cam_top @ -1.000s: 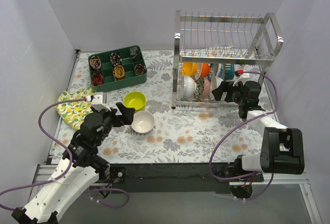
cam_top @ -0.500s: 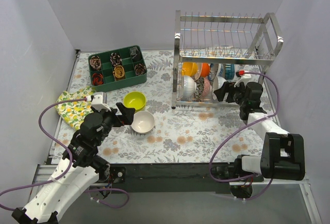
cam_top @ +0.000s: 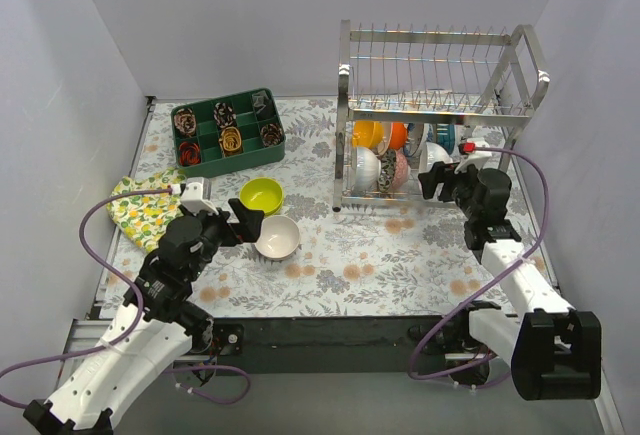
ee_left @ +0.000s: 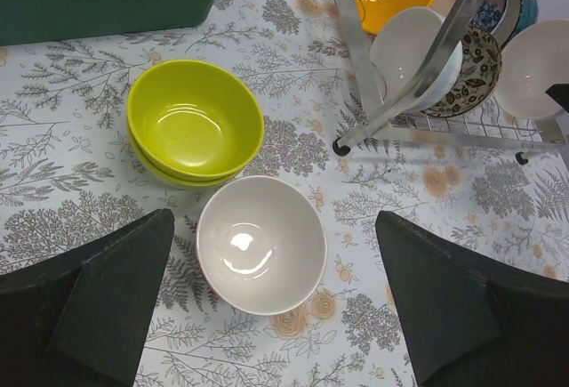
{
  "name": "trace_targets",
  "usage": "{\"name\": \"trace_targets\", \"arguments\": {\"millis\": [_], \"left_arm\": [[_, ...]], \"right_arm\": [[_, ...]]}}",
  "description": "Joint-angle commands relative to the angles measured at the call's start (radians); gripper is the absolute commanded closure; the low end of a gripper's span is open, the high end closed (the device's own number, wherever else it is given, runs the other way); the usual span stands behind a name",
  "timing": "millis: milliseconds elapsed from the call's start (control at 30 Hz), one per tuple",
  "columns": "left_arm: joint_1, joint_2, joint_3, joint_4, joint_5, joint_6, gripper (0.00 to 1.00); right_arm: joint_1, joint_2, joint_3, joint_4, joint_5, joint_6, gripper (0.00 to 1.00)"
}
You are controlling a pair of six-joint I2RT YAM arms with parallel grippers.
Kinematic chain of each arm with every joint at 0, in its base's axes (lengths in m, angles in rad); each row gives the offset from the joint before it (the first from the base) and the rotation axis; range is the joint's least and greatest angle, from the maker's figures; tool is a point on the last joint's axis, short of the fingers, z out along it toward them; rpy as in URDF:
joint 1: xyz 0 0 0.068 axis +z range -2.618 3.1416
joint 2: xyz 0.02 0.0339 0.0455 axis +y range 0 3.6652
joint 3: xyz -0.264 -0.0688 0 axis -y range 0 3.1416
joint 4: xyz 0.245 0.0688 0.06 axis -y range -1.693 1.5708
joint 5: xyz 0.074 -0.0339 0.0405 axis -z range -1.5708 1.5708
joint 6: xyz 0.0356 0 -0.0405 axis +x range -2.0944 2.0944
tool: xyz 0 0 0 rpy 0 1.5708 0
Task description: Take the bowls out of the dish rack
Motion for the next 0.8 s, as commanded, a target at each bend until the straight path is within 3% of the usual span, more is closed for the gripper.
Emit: {"name": "trace_targets", "arguments": {"millis": [0,233,533,767], "left_arm": [[0.005,0.02,0.004,0.016,0.022,0.019,0.02],[0.005,0.061,0.002,0.018,0.051,0.015,0.02],[0.005,0.187,0.028,0.072,0.187,-0.021,0.02],[-0.004,0.319,0.039,0.182,0.35,-0.134,0.02]], "right_arm": [[0.0,-0.087,0.004,0.011,0.05,0.022,0.8],[0.002,-0.241,-0.022,-0.079,0.014,0.105,0.8],[0.0,-0.403,-0.143,-0.089,-0.194,0.329,0.8],[0.003,-0.451,-0.224,-0.005,-0.442,0.496,0.8]]}}
